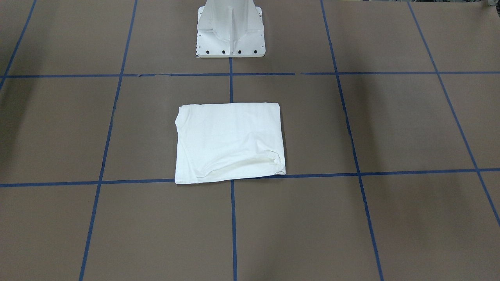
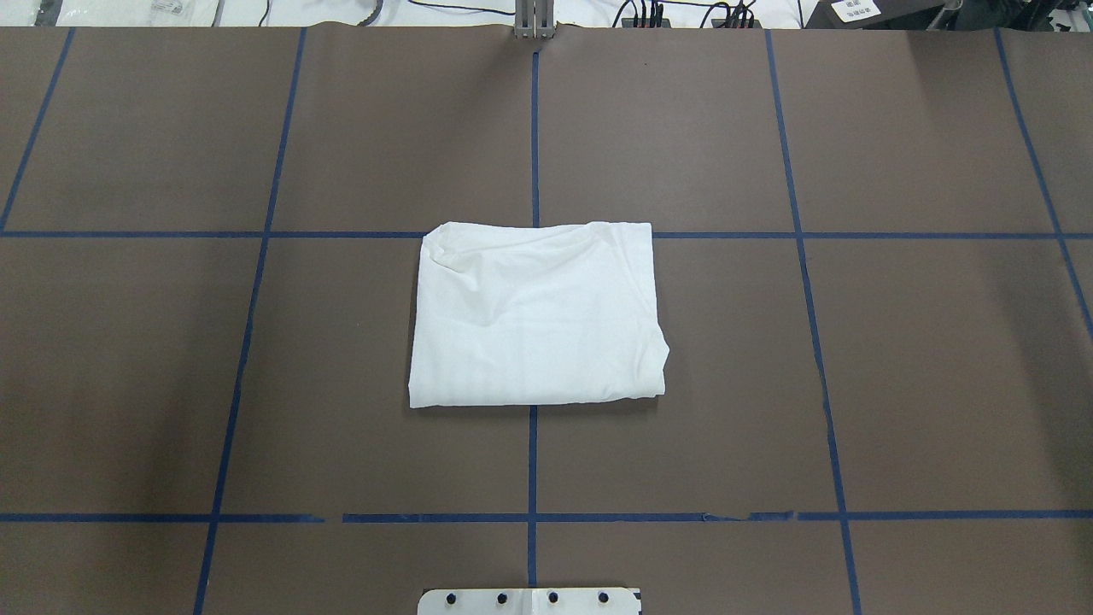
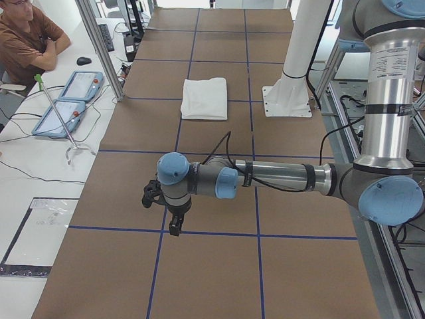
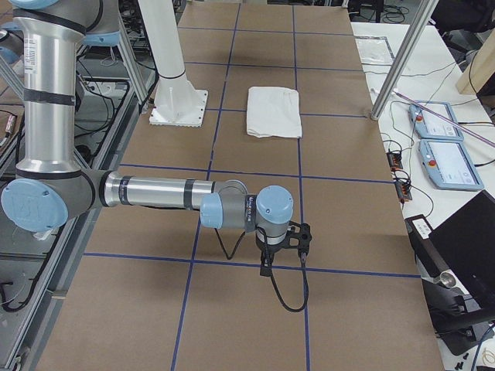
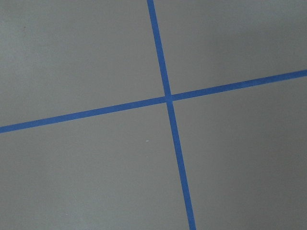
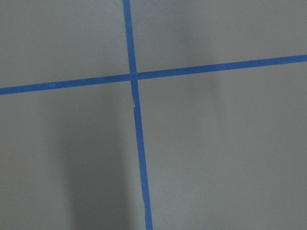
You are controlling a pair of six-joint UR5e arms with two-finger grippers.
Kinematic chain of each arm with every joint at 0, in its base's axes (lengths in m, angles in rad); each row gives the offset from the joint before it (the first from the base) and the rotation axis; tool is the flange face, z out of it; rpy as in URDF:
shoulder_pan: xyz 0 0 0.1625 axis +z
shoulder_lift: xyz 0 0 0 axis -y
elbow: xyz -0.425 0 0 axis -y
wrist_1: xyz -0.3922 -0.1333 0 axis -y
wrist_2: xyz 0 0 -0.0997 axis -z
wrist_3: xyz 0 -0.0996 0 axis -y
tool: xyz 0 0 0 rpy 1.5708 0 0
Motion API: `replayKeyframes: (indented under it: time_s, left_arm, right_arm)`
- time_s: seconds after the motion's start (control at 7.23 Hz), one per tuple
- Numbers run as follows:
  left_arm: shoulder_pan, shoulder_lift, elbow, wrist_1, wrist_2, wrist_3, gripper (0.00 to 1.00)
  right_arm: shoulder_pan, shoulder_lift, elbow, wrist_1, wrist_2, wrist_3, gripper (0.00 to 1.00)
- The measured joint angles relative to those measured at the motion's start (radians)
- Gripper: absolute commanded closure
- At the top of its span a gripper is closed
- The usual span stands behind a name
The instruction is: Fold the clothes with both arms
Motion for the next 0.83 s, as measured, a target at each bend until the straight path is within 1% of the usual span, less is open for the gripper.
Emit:
replayKeyframes:
  time_s: [0.83]
  left_arm:
    - [0.001, 0.0, 0.001, -0.001, -0.002, -0.022, 0.0]
  right_arm:
    - [0.0, 0.001, -0.005, 0.0, 0.0, 0.0, 0.0]
